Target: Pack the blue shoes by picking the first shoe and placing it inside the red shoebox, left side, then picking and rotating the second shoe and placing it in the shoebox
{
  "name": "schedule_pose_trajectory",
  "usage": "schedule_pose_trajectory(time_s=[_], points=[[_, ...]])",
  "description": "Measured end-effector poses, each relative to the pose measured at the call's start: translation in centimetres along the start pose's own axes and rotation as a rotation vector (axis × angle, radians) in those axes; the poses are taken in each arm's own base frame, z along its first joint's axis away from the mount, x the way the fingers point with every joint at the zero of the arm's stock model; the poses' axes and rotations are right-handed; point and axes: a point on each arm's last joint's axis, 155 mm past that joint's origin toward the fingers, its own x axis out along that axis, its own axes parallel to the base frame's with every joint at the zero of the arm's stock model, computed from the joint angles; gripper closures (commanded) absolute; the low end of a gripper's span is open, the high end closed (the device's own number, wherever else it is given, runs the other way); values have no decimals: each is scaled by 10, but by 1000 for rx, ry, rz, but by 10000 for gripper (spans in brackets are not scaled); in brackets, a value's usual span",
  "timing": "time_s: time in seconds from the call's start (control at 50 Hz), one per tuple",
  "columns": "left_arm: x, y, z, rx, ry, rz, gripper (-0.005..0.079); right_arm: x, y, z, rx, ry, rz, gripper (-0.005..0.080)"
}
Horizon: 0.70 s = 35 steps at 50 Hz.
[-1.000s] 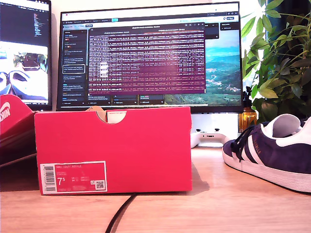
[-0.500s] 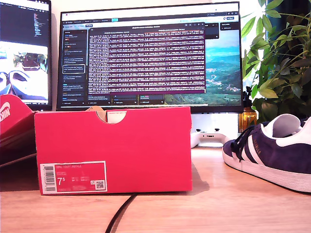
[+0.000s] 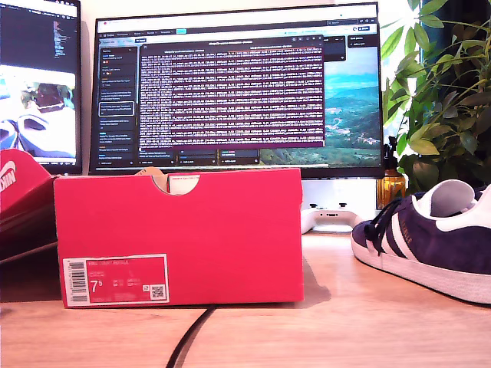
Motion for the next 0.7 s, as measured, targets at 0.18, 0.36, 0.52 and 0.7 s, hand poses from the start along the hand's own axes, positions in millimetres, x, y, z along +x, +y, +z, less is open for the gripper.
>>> schedule_pose_trajectory(time_s=[0.18,0.36,0.52,0.7], points=[[4,4,-26,-54,113,13,762,0,8,4,-8,-13,36,762],[12,14,-37,-76,164,56,762,0,9,8,-85,-28,41,762],[24,18,-34,-68,171,66,762,-2,11,16,-92,-35,29,762],[41,17,-36,-61,194,45,762,-6,18,46,-143,-75,-4,762]])
